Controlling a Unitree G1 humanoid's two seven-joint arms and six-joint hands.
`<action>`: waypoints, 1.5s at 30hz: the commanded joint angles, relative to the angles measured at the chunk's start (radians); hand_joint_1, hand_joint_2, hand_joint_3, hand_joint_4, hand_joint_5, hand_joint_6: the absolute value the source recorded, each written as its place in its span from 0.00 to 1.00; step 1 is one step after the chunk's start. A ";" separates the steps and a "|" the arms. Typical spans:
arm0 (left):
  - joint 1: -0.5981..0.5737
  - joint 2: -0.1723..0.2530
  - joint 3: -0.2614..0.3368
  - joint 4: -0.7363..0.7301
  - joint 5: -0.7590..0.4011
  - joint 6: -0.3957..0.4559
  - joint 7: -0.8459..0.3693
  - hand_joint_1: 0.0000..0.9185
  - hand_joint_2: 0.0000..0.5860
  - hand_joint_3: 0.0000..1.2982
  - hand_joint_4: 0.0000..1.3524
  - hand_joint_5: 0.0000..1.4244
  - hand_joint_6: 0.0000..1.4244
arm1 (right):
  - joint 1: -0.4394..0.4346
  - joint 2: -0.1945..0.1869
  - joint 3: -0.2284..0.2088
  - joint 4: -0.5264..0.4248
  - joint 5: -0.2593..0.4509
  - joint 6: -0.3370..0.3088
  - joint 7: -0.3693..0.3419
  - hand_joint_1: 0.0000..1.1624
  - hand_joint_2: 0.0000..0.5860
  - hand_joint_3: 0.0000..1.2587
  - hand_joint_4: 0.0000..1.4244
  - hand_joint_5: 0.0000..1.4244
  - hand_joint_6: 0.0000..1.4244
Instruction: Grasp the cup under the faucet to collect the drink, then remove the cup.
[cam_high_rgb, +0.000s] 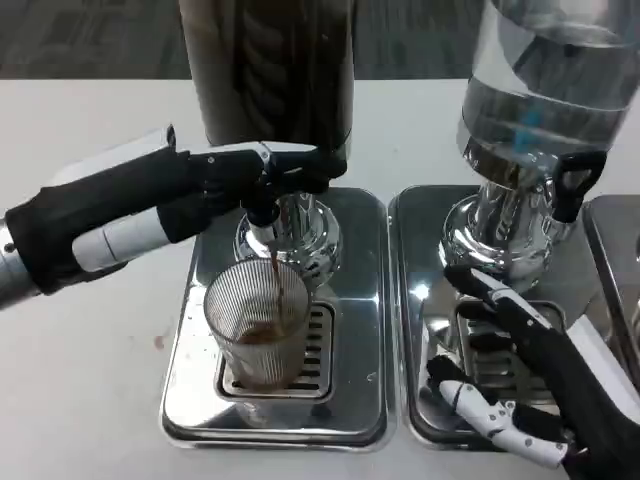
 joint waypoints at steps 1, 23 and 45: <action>0.023 0.013 -0.018 -0.002 0.014 -0.007 -0.015 0.00 0.08 0.14 0.06 0.08 0.04 | -0.023 -0.008 -0.010 -0.009 0.036 0.016 0.037 0.60 0.48 0.10 0.08 0.12 0.19; 0.030 0.015 -0.021 -0.021 0.014 -0.013 -0.008 0.00 0.08 0.14 0.05 0.07 0.04 | -0.187 -0.015 0.036 0.086 0.040 0.079 0.120 0.64 0.39 0.03 0.00 0.02 0.11; 0.042 0.023 -0.021 -0.047 0.005 0.001 0.001 0.00 0.08 0.13 0.05 0.07 0.04 | -0.291 0.001 0.083 0.154 0.050 0.108 0.153 0.63 0.31 0.00 0.00 0.00 0.04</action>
